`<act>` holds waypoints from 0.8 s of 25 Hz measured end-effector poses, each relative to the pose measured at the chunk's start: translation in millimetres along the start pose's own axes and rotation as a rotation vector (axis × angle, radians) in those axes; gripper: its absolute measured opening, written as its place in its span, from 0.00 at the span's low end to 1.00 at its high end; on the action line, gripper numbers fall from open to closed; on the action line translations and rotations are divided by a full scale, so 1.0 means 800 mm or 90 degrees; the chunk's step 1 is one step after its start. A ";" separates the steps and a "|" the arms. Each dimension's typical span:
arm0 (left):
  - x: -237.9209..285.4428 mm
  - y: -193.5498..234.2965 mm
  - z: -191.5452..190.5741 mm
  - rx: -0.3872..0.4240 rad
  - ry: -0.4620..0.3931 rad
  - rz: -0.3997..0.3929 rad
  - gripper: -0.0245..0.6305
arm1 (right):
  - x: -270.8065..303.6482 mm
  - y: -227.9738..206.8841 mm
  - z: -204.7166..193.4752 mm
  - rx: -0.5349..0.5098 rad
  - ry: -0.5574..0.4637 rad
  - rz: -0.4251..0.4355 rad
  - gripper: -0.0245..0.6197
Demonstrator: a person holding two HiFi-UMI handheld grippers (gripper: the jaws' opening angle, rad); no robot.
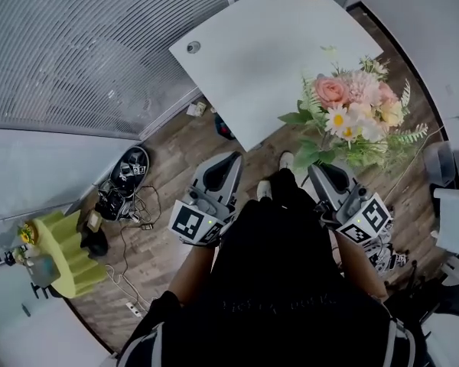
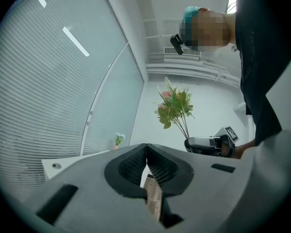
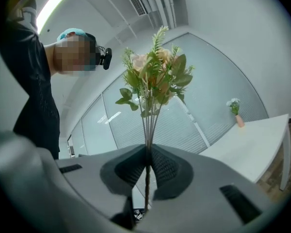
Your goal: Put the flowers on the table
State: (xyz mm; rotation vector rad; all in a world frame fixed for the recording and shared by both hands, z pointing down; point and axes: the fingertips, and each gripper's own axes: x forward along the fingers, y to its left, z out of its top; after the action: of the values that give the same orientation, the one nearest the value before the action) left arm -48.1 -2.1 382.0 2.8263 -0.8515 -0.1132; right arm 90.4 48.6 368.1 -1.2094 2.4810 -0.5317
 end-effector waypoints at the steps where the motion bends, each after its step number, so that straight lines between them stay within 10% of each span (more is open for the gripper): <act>1: 0.009 0.005 -0.003 -0.001 0.002 0.003 0.07 | 0.004 -0.011 0.002 0.003 0.002 0.001 0.11; 20: 0.080 0.022 0.001 0.016 -0.007 0.026 0.07 | 0.028 -0.082 0.031 0.004 0.015 0.038 0.11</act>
State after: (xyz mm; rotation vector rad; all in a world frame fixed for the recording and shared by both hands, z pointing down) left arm -4.2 -52.1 383.6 2.8314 -0.9191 -0.1131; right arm 132.8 -11.5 374.0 -1.1291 2.5248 -0.5403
